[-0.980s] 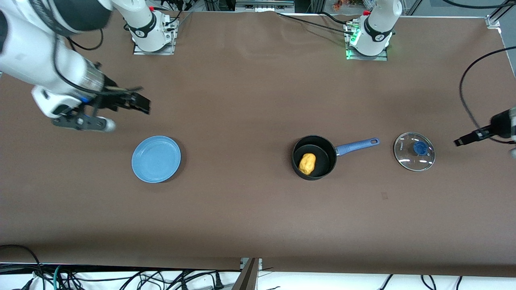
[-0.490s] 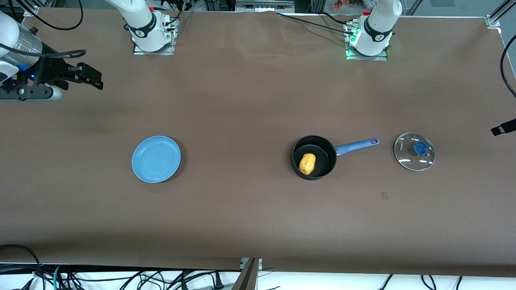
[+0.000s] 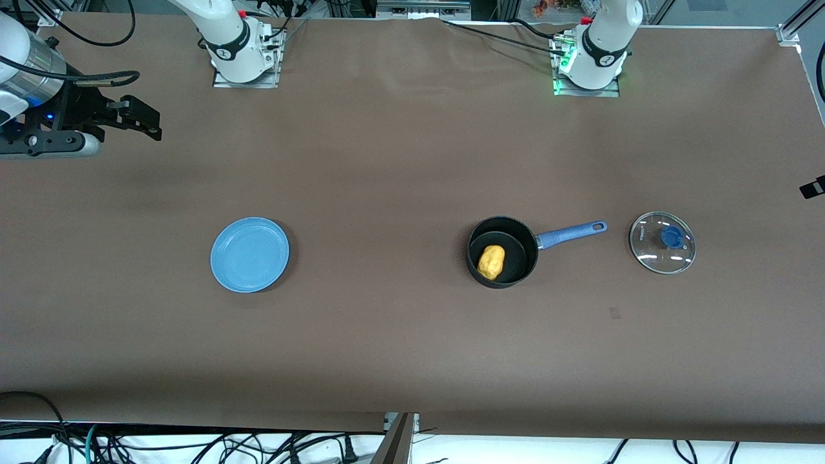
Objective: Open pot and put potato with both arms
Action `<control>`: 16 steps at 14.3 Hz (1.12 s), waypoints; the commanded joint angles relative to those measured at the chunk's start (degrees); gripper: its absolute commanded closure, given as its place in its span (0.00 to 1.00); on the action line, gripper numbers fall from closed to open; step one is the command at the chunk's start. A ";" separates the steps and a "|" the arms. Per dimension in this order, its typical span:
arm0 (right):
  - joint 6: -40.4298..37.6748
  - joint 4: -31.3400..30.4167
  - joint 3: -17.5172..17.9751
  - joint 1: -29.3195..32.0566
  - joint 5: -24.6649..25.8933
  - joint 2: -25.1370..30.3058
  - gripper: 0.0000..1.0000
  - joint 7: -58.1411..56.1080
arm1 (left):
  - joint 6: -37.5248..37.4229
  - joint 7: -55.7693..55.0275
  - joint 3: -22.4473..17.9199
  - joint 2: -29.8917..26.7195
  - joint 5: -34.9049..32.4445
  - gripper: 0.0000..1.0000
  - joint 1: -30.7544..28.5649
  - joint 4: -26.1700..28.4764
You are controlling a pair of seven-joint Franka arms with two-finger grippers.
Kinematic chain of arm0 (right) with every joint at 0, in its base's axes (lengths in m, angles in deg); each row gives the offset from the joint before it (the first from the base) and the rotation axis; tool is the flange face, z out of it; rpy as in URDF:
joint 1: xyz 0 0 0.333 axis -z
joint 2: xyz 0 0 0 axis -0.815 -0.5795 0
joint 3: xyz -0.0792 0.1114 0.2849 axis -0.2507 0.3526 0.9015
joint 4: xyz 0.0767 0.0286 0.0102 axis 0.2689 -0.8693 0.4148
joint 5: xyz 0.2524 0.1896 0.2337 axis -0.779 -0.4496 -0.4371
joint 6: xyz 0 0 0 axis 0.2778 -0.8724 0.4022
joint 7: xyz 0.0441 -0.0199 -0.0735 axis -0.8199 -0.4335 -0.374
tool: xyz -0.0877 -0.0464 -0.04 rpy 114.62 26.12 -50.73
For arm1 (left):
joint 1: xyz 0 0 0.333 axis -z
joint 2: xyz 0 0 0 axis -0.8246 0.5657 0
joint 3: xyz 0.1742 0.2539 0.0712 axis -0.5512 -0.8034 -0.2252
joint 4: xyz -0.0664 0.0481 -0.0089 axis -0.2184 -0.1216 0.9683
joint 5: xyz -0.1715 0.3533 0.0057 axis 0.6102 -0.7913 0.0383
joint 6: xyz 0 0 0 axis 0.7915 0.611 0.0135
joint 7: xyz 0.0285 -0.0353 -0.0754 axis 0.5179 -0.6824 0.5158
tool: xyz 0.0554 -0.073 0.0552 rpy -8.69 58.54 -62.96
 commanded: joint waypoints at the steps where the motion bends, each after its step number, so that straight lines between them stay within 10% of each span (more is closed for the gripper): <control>1: 0.01 1.21 0.43 -0.04 1.12 -0.19 0.00 -0.96 | -3.60 -1.03 -0.08 0.80 -1.63 0.00 2.06 -5.24; 5: 0.10 1.21 0.34 0.04 1.20 -0.19 0.00 -1.04 | -4.48 -7.35 4.30 -2.01 -1.81 0.00 3.38 -3.75; 11: -0.08 1.21 0.34 0.04 1.20 -0.10 0.00 -1.13 | 5.00 -7.36 4.93 -11.41 -1.72 0.00 4.61 13.11; 16: 0.01 1.21 0.34 0.04 1.20 -0.10 0.00 -1.39 | 6.24 -7.53 4.93 -11.42 -1.72 0.00 4.70 13.92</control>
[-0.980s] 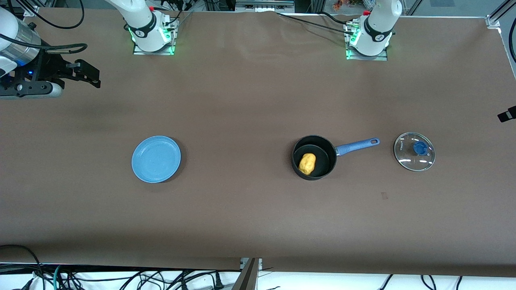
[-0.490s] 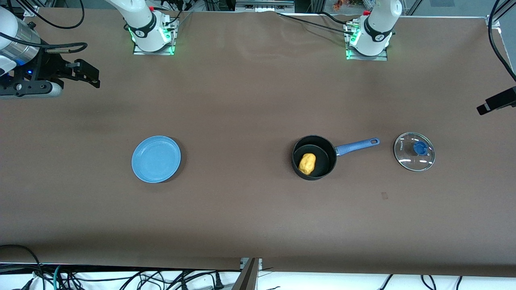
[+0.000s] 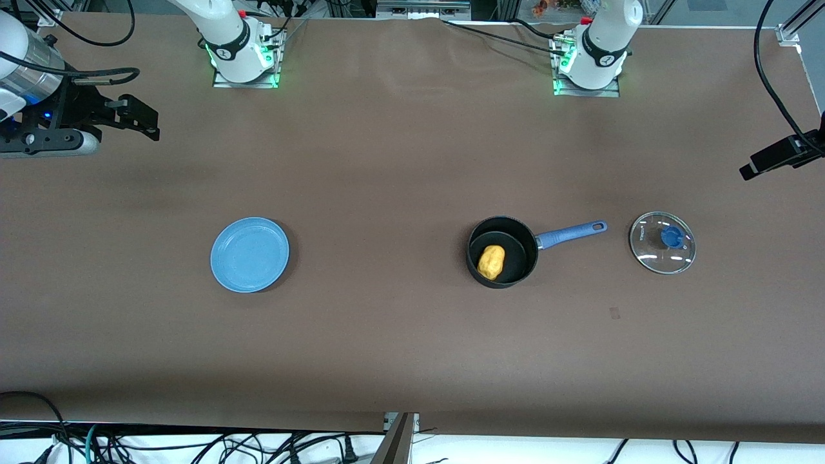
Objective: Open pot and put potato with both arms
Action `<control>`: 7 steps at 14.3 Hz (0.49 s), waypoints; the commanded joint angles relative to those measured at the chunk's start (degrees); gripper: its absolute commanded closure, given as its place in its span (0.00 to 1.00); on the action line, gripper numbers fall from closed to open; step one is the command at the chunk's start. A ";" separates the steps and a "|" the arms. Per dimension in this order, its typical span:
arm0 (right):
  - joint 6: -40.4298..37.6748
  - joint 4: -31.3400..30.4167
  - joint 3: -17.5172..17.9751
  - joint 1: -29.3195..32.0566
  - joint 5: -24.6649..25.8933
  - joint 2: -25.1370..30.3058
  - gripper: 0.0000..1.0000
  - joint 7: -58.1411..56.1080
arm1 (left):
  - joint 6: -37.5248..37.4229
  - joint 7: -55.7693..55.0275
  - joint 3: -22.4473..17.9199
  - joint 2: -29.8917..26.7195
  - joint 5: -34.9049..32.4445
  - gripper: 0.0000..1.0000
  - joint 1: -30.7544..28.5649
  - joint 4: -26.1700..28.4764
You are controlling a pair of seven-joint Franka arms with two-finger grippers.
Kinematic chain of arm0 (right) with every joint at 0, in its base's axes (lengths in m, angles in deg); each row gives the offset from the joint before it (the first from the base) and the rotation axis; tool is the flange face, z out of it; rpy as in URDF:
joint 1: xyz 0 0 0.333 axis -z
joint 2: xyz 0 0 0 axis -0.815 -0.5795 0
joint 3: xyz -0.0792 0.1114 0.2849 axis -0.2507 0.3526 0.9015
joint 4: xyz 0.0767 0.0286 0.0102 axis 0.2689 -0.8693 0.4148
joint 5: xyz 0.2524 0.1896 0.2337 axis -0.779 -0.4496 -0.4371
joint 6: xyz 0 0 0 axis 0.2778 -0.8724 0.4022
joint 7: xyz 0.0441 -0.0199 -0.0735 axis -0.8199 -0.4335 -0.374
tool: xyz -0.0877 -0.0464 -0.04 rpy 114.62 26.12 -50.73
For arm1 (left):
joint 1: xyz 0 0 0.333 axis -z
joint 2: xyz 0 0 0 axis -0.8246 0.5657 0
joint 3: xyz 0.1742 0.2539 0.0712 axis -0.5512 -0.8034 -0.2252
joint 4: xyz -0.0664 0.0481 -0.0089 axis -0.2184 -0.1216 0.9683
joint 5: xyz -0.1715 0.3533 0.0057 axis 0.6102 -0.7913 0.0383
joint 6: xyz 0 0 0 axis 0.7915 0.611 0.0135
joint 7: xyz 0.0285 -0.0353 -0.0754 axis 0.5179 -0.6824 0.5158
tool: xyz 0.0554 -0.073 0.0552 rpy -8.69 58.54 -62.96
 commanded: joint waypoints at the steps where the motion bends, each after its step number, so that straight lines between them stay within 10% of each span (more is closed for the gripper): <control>1: -0.08 0.85 0.24 0.10 0.77 -0.10 0.00 -1.77 | 2.17 -0.45 0.20 -1.64 -1.15 0.00 0.15 2.27; 7: -0.08 0.85 0.24 0.10 0.51 -0.10 0.00 -2.30 | 2.26 -0.45 0.20 -1.64 -1.24 0.00 0.24 2.19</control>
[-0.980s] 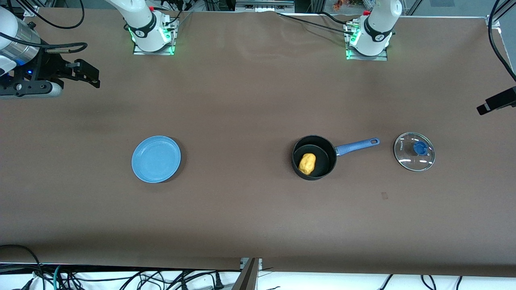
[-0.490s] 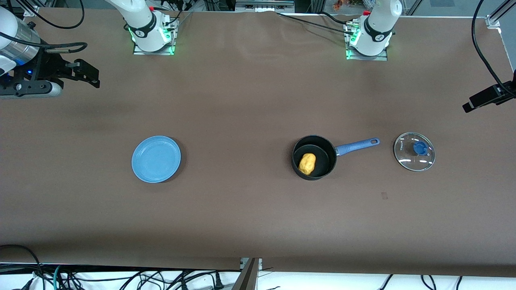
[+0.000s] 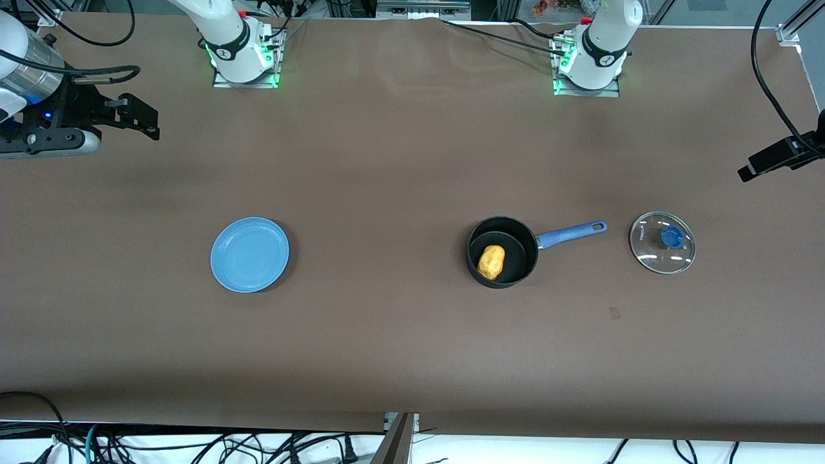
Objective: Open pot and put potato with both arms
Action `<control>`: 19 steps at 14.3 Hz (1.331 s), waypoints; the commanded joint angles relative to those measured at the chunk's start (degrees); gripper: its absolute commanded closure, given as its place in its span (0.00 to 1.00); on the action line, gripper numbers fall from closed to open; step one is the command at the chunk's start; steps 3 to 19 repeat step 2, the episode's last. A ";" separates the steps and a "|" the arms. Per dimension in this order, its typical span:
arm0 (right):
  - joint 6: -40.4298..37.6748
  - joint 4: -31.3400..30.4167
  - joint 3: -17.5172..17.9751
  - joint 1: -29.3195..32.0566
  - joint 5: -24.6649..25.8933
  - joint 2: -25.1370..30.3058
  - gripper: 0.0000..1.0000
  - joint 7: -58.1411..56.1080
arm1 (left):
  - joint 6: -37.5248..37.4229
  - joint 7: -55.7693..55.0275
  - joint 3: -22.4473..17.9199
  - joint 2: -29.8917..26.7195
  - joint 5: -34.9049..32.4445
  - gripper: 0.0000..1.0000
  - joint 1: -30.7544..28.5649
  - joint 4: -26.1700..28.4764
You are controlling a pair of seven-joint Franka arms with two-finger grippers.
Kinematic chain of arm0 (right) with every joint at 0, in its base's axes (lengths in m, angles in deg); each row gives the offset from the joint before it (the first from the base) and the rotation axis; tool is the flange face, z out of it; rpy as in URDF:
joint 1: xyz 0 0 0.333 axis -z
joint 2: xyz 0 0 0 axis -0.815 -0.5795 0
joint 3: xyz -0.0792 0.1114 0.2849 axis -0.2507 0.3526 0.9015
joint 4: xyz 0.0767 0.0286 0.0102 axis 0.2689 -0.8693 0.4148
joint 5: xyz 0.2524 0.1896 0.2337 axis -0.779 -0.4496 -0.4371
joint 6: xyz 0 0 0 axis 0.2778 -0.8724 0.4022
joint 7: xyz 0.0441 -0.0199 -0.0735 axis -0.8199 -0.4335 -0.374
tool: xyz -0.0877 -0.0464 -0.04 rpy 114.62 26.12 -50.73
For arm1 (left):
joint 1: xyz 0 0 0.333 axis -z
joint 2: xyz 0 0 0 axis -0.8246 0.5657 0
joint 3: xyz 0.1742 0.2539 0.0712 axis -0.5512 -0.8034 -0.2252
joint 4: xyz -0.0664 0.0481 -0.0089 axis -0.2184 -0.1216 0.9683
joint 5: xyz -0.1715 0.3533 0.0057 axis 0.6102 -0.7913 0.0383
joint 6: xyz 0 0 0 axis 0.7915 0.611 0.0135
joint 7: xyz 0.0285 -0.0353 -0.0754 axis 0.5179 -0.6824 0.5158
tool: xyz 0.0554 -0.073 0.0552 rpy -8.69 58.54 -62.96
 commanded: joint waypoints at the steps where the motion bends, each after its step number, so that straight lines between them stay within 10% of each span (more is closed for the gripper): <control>1: -0.08 0.85 0.24 0.10 0.51 -0.10 0.00 -1.11 | 0.97 -0.45 0.20 -1.52 -1.24 0.00 0.22 1.62; 19: -0.08 0.76 0.24 0.10 0.51 -0.10 0.00 -1.11 | 0.97 -0.36 0.20 -1.52 -1.24 0.00 0.22 1.53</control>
